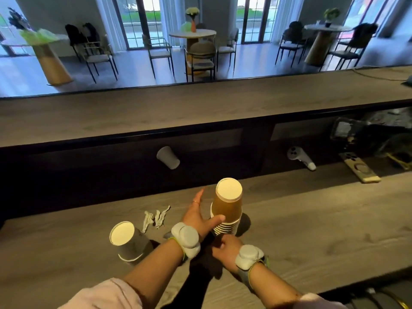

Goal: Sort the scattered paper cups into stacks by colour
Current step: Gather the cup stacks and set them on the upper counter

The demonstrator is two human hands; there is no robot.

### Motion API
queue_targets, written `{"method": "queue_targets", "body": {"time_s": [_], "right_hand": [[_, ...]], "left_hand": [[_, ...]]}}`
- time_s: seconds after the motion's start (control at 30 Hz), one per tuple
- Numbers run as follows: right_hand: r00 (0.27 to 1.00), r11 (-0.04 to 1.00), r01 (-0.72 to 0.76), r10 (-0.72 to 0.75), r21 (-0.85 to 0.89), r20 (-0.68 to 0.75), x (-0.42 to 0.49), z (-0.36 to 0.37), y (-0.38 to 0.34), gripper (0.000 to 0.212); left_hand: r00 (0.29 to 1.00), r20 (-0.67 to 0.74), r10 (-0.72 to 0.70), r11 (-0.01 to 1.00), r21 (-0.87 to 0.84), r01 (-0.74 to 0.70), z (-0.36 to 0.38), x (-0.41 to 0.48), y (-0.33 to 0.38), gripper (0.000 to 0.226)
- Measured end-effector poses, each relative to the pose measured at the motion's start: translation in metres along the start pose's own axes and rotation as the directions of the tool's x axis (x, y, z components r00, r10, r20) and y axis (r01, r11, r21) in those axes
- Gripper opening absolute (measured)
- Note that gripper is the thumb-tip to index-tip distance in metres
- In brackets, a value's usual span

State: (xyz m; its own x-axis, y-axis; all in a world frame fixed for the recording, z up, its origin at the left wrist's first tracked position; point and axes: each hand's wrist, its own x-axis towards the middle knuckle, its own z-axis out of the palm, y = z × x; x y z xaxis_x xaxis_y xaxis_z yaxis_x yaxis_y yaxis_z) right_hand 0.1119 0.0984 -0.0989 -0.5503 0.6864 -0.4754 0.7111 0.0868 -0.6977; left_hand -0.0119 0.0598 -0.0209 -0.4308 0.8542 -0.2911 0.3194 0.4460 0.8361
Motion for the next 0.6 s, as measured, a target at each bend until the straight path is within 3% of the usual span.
{"method": "queue_targets", "body": {"time_s": [0.07,0.17,0.23,0.33,0.53,0.6], "right_hand": [[0.999,0.990,0.045,-0.043,0.131,-0.012,0.004,0.021,-0.021,0.019],[0.991,0.981,0.104,-0.088,0.165,-0.100,0.022,0.051,-0.062,0.029],[0.981,0.979,0.160,-0.144,0.126,-0.131,0.044,0.063,-0.086,0.040],[0.974,0.991,0.133,-0.132,-0.003,-0.184,0.084,0.074,-0.116,0.057],[0.908,0.997,-0.002,-0.030,-0.076,-0.419,0.168,0.066,-0.147,0.059],[0.910,0.998,-0.058,0.039,-0.033,-0.413,0.205,0.062,-0.159,0.057]], "left_hand": [[0.995,-0.102,0.005,0.999,0.034,-0.002,-0.020,-0.018,-0.016,0.068],[0.968,-0.214,0.128,0.988,-0.058,-0.144,-0.070,-0.039,-0.032,0.024],[0.963,-0.212,0.166,0.971,-0.136,-0.197,-0.109,-0.045,-0.034,0.019],[0.945,-0.299,0.134,0.944,-0.250,-0.213,-0.160,-0.044,-0.045,0.015],[0.935,-0.356,0.009,0.941,-0.313,-0.128,-0.185,-0.028,-0.088,0.014],[0.923,-0.383,-0.019,0.933,-0.339,-0.121,-0.184,-0.015,-0.107,0.013]]}}
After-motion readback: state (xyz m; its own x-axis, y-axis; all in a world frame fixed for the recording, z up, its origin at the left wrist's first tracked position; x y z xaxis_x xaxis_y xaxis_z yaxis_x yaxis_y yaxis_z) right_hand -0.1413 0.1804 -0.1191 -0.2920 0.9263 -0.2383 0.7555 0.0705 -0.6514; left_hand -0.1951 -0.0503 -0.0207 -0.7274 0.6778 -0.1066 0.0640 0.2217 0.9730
